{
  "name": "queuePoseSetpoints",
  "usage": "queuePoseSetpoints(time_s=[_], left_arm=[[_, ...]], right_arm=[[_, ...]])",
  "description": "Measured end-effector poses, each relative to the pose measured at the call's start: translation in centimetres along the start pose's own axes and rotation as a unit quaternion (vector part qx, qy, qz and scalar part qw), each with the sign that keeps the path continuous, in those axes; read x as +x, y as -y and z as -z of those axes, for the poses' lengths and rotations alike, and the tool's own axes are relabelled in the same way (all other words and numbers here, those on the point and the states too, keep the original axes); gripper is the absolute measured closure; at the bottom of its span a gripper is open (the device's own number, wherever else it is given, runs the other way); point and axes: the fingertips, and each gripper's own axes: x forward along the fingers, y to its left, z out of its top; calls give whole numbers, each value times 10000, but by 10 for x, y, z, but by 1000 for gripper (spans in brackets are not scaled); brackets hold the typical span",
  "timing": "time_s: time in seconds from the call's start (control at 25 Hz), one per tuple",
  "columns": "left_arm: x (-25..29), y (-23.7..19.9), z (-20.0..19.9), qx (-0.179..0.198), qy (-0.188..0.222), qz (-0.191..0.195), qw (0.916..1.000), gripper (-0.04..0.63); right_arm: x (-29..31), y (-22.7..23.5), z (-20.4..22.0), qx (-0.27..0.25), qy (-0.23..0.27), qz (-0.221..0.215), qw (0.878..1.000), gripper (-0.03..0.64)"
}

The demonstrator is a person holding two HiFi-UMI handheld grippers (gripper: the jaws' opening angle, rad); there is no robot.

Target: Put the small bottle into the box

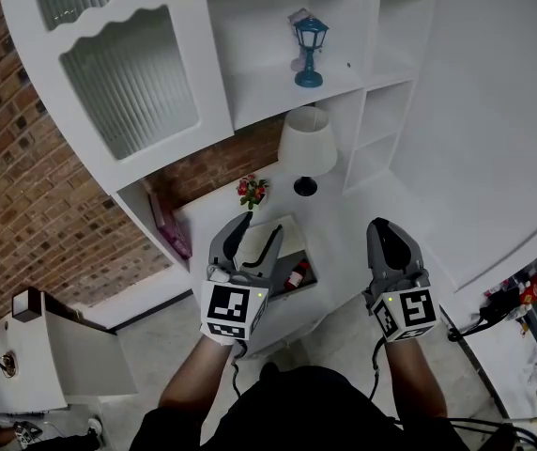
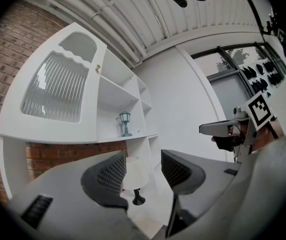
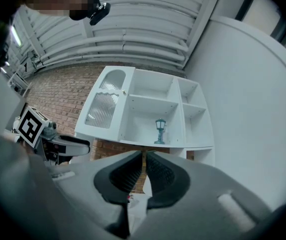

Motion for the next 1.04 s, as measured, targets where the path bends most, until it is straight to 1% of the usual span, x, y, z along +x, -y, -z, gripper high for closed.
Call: queuePoseSetpoints(time_s=[0.2, 0.6, 0.8, 1.04], left_arm=[[-1, 0, 4, -51, -29, 35, 10000, 379], [0, -3, 8, 54, -73, 89, 9999, 379], [0, -4, 14, -45, -177, 141, 9997, 379], [0, -14, 17, -74, -75, 124, 9999, 379]], right_arm=[[1, -3, -3, 19, 44, -26, 10000, 600], [1, -4, 1, 49, -11, 25, 10000, 600], [3, -4, 4, 61, -56, 44, 10000, 600], [11, -14, 10, 110, -159, -23, 9998, 600]])
